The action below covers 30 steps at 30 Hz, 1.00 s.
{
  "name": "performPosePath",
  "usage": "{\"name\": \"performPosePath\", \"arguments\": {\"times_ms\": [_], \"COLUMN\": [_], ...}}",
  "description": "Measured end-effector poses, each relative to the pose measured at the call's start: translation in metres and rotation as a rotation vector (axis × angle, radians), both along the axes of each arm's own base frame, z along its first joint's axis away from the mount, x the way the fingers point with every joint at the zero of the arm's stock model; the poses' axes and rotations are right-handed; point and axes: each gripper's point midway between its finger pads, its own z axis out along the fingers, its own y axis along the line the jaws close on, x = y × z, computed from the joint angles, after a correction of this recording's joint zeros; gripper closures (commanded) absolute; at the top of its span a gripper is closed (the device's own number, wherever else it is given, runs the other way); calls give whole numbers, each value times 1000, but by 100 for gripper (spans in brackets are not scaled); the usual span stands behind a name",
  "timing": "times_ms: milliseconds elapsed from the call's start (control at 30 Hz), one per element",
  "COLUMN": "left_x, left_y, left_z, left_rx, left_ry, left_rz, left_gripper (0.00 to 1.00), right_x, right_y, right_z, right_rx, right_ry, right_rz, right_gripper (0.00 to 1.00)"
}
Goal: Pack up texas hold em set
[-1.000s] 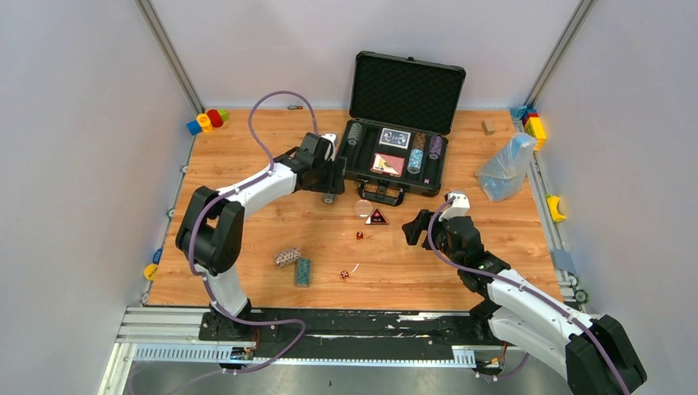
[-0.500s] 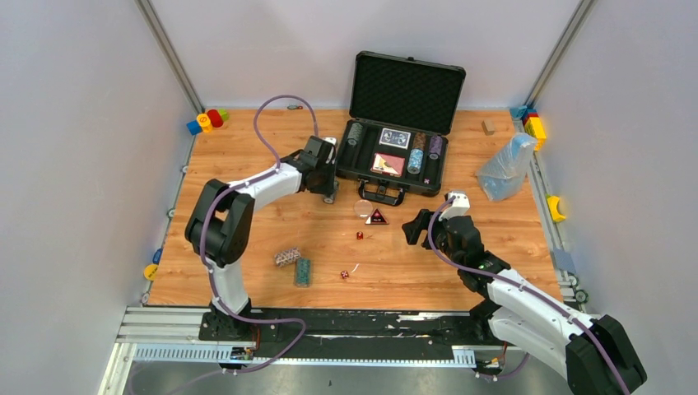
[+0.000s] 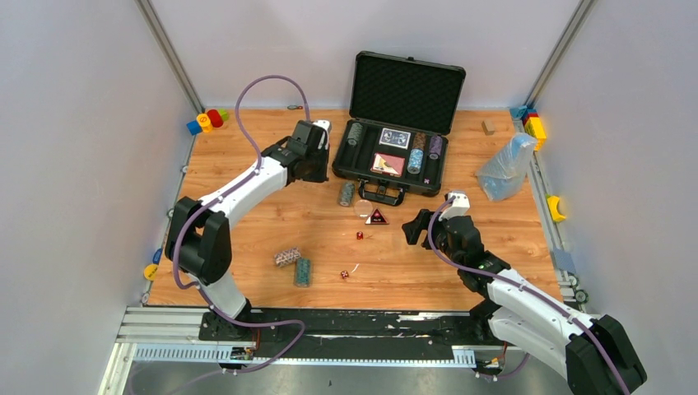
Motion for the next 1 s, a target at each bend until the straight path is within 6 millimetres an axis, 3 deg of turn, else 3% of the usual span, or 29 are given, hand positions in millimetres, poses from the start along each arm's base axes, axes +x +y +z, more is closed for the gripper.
{"name": "performPosePath", "arguments": {"times_ms": [267,367,467,533,600,700,867,1000], "left_x": [19,20,15,9,3,-2,3,4], "left_y": [-13,-15,-16,-18,-23,-37,-61,-62], "left_z": [46,47,38,28,20,9,-25,-59], "left_rx": [-51,-61,-65,-71,-79,-106,-137,-113], "left_ry": [-90,-93,-72,-45,-23,-13,27,87], "left_rz": [-21,-26,-39,-42,-48,-67,-80,-68], "left_gripper": [98,94,40,22,14,12,18,25], "right_x": [0,0,0,0,0,0,0,0], "right_y": [0,0,0,0,0,0,0,0], "right_z": [0,0,0,-1,-2,-1,-1,-2], "right_rx": [0,-1,-1,-2,-4,-3,-3,-3], "right_ry": [0,1,1,4,6,5,5,5], "right_rz": [0,0,0,0,0,0,0,0], "right_gripper": [22,22,22,22,22,22,22,22]}}
